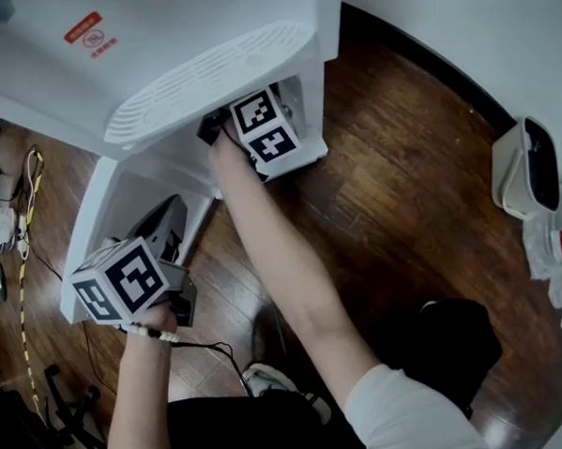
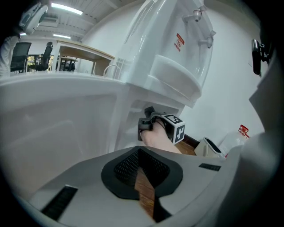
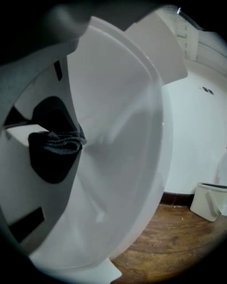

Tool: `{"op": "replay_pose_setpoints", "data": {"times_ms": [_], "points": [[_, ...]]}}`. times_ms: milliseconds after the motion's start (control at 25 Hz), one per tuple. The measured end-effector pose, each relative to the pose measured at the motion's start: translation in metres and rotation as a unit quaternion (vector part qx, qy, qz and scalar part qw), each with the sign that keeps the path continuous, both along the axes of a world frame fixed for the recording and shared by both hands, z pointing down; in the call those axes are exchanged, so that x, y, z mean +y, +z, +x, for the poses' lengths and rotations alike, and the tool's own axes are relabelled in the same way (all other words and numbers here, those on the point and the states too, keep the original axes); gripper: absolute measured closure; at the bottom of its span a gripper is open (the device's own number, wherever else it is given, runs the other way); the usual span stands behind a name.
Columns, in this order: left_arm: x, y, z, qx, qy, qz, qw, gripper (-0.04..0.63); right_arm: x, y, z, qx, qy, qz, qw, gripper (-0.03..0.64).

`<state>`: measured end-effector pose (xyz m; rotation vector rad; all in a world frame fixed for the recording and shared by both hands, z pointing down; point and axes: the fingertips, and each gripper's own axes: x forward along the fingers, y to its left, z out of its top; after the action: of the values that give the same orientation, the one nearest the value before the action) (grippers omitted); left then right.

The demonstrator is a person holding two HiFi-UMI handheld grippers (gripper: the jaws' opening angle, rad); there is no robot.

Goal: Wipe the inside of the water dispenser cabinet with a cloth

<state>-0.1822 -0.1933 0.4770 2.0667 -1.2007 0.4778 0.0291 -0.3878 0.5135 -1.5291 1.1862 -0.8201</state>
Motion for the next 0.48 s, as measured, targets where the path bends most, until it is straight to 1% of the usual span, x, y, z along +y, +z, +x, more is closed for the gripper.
{"op": "replay_pose_setpoints", "data": {"times_ms": [80,160,200,280,400,480], "points": [[0.0,-0.002,0.0,0.001,-0.002,0.002,1.0,0.606,0.004,-0.021,0.004,0.006,0.007,0.026,1.0,0.558],[0.002,-0.002,0.002,0.0,0.0,0.002,1.0,0.606,0.008,-0.03,0.008,0.027,0.016,0.03,0.999,0.558],[0.002,-0.003,0.003,-0.001,0.002,0.002,1.0,0.606,0.009,-0.028,0.01,0.034,0.02,0.022,0.999,0.558],[0.003,-0.003,0.005,-0.002,0.004,0.002,1.0,0.606,0.009,-0.014,0.011,0.036,0.023,-0.008,0.999,0.558],[0.003,-0.004,0.007,-0.003,0.003,0.003,1.0,0.606,0.008,0.023,0.008,0.011,0.018,-0.054,0.998,0.558],[0.002,-0.004,0.009,-0.003,0.003,0.003,1.0,0.606,0.006,0.045,0.006,-0.002,0.014,-0.071,0.997,0.558]]}}
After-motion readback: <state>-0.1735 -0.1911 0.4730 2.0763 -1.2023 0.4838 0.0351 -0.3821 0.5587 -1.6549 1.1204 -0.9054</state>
